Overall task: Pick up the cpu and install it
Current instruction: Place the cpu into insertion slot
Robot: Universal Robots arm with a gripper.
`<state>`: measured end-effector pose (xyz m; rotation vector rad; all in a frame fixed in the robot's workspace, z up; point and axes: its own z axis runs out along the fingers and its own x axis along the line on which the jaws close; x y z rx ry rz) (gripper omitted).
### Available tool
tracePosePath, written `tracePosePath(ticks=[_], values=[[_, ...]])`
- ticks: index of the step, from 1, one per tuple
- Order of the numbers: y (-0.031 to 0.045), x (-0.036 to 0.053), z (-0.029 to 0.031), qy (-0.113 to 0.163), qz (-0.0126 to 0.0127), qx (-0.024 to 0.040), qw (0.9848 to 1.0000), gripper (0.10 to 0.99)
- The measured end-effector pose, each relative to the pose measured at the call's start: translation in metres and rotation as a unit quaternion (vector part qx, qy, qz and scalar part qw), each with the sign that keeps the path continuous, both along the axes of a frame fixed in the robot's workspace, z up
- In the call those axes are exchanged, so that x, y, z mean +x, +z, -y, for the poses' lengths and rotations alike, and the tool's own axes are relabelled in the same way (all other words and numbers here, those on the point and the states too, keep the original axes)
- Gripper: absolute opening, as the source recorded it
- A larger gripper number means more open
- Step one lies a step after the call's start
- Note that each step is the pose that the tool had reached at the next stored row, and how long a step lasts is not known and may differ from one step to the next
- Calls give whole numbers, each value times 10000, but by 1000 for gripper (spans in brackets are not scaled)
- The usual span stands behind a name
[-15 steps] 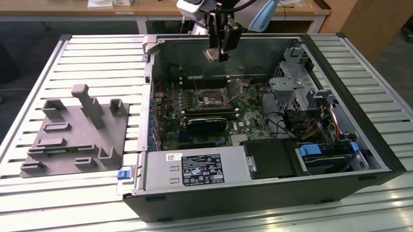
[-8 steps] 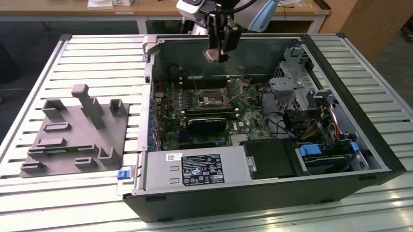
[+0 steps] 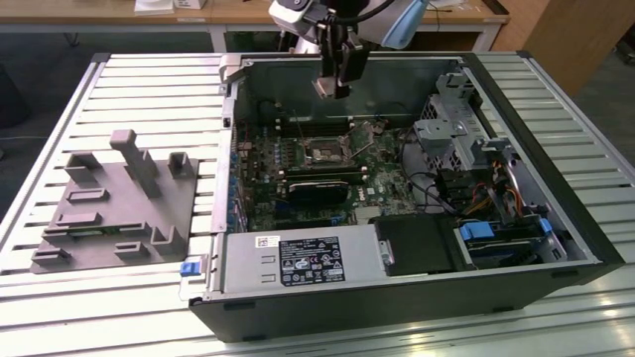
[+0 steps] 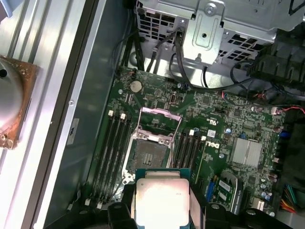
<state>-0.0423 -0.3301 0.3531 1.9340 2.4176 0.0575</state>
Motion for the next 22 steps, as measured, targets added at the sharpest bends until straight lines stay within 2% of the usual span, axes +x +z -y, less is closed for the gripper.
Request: tracePosePath(ticks=[5, 22], values=[[-18, 0, 0, -129, 0, 0, 9999, 537], [-65, 0, 0, -190, 0, 0, 9998, 537]])
